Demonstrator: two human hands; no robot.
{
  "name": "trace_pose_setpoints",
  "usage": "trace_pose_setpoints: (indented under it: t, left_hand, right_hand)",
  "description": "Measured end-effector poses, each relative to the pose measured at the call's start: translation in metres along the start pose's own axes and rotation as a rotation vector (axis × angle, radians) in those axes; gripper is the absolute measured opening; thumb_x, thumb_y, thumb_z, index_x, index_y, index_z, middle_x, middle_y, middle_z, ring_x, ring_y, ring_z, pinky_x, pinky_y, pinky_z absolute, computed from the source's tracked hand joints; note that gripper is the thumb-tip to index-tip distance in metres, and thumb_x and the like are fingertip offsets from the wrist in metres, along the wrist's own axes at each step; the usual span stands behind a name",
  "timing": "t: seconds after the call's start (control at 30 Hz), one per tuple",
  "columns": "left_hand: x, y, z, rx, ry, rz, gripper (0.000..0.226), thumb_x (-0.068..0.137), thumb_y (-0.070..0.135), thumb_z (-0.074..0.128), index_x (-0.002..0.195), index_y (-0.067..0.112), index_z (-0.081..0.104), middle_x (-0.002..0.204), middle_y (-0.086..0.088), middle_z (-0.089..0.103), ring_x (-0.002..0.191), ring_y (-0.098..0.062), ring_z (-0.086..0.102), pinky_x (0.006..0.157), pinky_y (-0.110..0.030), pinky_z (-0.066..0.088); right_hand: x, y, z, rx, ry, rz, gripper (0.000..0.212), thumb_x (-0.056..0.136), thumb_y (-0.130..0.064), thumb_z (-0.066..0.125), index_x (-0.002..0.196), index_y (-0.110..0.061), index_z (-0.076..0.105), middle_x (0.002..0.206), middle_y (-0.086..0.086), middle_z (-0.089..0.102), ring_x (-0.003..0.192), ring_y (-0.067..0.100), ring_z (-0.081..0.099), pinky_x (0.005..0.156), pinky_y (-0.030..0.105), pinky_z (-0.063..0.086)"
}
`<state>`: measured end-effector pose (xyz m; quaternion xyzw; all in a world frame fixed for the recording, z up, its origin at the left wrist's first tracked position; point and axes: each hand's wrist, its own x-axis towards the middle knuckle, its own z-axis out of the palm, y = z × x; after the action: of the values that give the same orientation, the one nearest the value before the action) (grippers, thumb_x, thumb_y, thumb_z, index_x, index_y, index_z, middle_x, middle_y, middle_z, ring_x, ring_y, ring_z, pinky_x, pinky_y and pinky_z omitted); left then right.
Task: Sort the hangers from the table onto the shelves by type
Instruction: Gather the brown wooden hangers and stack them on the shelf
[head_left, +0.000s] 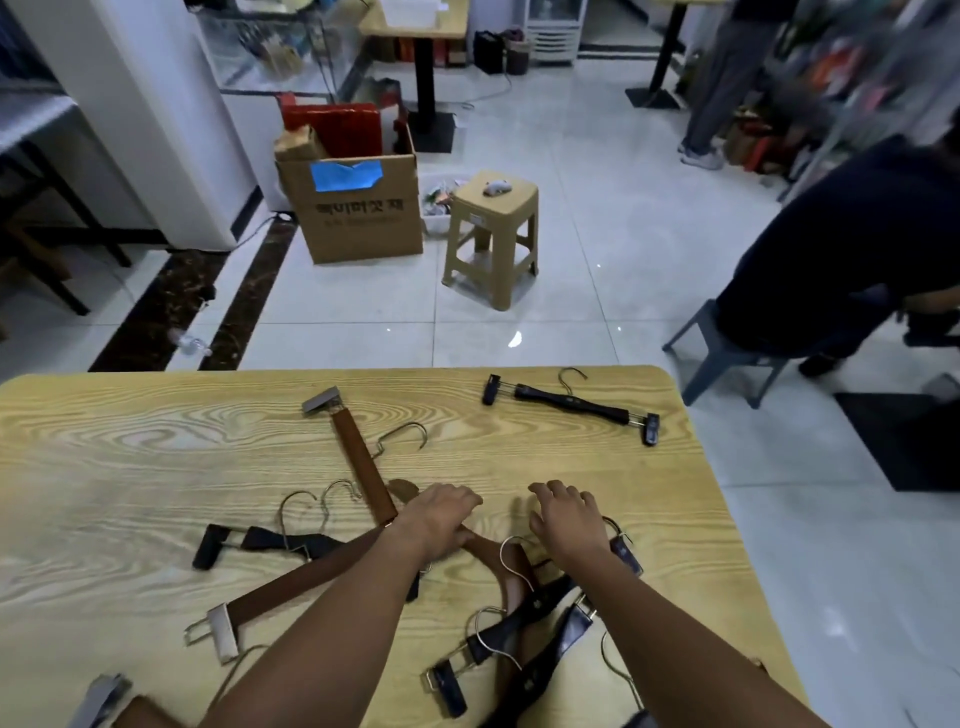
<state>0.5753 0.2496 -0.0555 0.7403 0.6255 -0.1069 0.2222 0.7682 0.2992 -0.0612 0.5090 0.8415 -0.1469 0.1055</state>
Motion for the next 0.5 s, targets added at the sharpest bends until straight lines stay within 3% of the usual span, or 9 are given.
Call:
trace_pose_setpoints:
  t: [0.23,0.5]
  left_hand:
    - [0.019,0.012,0.018,0.112,-0.110,0.128,0.057,0.084,0.029,0.067,0.133,0.017,0.042,0.134,-0.005,0.037,0.124,-0.025,0.037,0.104,-0.035,0.029]
    - [0.030,0.013,0.012,0.249,-0.149,0.232,0.039,0.091,0.027,0.058,0.126,0.014,0.046,0.127,-0.008,0.044,0.122,-0.026,0.039,0.097,-0.040,0.031]
  right_hand:
    - [0.000,0.008,0.013,0.016,0.106,-0.082,0.037,0.101,-0.027,0.036,0.137,-0.023,0.044,0.137,0.001,0.048,0.125,0.022,0.045,0.107,0.036,0.025]
    - [-0.003,0.014,0.018,0.024,0.182,-0.137,0.027,0.098,-0.025,0.044,0.119,-0.017,0.059,0.116,0.005,0.059,0.109,0.026,0.054,0.095,0.036,0.035]
